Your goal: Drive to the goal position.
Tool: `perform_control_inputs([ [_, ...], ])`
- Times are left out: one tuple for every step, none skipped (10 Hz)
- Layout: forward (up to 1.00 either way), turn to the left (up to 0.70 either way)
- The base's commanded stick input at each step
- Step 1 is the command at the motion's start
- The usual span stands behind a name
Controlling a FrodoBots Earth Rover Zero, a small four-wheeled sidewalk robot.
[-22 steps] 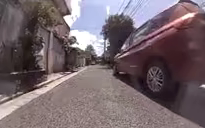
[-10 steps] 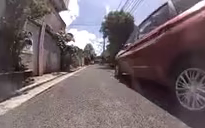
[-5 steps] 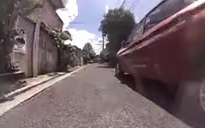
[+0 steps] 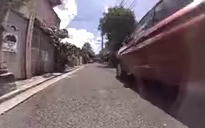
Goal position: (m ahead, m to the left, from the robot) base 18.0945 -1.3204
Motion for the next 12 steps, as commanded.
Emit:
perform_control_inputs([
  [0.85, 0.00],
  [0.85, 0.00],
  [0.85, 0.00],
  [0.85, 0.00],
  [0.85, 0.00],
  [0.85, 0.00],
  [0.85, 0.00],
  [0.85, 0.00],
  [0.85, 0.00],
  [0.85, 0.00],
  [0.85, 0.00],
  [0.85, 0.00],
])
